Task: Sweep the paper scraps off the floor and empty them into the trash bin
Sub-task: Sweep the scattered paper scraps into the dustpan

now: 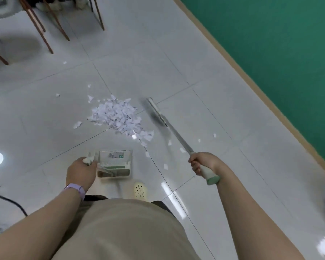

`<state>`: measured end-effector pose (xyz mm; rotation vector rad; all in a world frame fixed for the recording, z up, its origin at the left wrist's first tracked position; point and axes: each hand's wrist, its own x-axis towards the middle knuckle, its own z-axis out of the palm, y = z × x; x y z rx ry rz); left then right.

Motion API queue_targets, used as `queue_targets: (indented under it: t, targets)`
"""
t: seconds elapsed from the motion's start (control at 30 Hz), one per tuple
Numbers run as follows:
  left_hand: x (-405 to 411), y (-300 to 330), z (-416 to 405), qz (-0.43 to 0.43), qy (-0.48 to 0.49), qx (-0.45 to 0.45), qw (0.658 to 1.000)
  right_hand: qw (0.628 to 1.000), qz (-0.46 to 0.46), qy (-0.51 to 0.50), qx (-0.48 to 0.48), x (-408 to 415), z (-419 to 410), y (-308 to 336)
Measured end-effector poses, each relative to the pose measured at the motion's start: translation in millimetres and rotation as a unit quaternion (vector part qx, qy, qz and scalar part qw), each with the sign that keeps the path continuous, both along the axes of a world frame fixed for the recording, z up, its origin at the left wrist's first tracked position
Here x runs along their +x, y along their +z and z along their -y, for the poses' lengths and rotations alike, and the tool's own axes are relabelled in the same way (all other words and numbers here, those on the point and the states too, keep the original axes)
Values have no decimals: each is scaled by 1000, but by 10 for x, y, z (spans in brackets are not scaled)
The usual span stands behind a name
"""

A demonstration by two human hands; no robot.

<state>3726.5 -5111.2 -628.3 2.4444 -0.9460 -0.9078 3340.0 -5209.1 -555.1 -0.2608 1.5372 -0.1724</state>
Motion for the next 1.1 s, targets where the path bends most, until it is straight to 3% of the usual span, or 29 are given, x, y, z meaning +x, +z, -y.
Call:
queue_targets:
  t: [0.2,0.33,0.57,0.67,0.83,0.93,1.1]
  targets:
    - [-190,-72,236,19,-146,6,989,979,-17,-201,-9,-354,-736,-73]
    - [-77,-111,267,31,-235,15,971,965,-46,-257,-5,-248,-1137,-158]
    - [573,-54,368,4,-179,22,984,962,-50,-254,82,622,-1389,-500]
    - [968,-43,344,4,-153,20,988,978,-39,-178,106,1313,-1377,-612]
    - [1646,-66,304,7,-168,22,986,977,35,-179,107,2558,-1253,-540]
    - [1881,-52,334,1,-189,19,982,961,82,-250,85,2828,-1053,-522]
    - [1812,4,508,-49,-182,10,982,889,166,-424,52,2710,-894,-413]
